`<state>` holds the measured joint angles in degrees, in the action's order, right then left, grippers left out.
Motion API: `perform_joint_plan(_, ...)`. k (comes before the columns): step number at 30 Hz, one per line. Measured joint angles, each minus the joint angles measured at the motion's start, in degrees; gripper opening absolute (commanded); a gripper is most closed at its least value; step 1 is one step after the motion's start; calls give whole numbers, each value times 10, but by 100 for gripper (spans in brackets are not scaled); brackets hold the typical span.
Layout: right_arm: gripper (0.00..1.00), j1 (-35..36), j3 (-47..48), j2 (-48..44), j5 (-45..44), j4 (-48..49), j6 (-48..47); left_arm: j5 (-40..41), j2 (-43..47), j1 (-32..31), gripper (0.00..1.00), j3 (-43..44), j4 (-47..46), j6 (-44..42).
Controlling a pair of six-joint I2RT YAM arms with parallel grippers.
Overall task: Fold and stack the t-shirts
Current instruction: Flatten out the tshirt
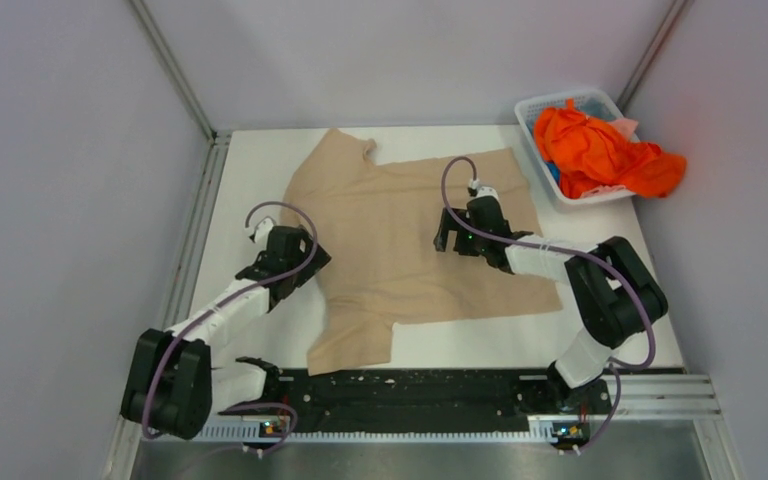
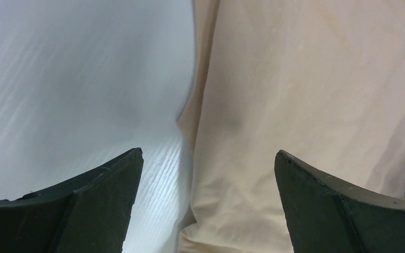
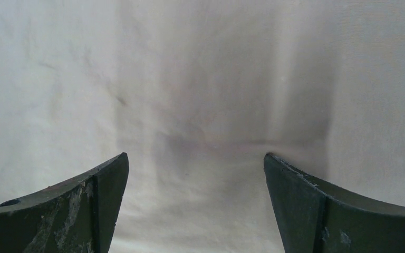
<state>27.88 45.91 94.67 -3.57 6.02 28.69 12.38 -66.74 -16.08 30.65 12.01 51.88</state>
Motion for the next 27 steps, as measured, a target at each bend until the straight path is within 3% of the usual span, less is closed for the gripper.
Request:
perform_joint_plan(16,99,-10,0,3,1,13,9,-46,-79,10,99,0,-116,8)
perform_joint_plan(27,99,-11,0,3,-1,12,9,-61,-111,10,99,25,-121,5)
